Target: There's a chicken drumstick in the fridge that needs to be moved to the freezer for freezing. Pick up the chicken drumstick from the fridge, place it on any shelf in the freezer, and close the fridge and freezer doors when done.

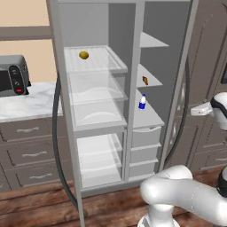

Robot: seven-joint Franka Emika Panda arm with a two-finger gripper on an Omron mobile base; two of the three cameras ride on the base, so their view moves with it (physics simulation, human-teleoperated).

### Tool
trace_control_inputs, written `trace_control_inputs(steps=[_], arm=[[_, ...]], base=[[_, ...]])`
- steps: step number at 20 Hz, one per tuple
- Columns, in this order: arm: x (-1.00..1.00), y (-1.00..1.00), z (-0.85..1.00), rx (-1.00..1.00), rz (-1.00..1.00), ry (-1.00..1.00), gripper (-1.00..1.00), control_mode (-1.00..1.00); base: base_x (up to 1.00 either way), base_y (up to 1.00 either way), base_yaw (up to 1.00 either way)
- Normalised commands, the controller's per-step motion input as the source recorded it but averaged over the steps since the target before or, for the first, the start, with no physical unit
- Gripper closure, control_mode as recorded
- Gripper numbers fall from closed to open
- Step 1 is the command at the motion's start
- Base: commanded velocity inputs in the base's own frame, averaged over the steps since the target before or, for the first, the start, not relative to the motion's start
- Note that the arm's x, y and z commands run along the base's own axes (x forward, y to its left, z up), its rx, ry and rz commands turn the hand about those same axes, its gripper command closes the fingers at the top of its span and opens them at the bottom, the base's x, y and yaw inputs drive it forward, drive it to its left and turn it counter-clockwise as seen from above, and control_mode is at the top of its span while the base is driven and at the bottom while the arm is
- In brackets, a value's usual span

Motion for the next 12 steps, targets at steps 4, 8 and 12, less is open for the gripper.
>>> trace_control_inputs(steps=[4,8,12], arm=[[0.3,-0.39,-0.09,0.07,0.03,0.0,-1.0,-1.0],[0.09,-0.52,-0.06,0.1,0.0,0.0,-1.0,-1.0],[0.02,0.03,0.0,0.0,0.0,0.01,-1.0,-1.0]], base=[[0.0,0.0,0.0],[0.0,0.0,0.0],[0.0,0.0,0.0]])
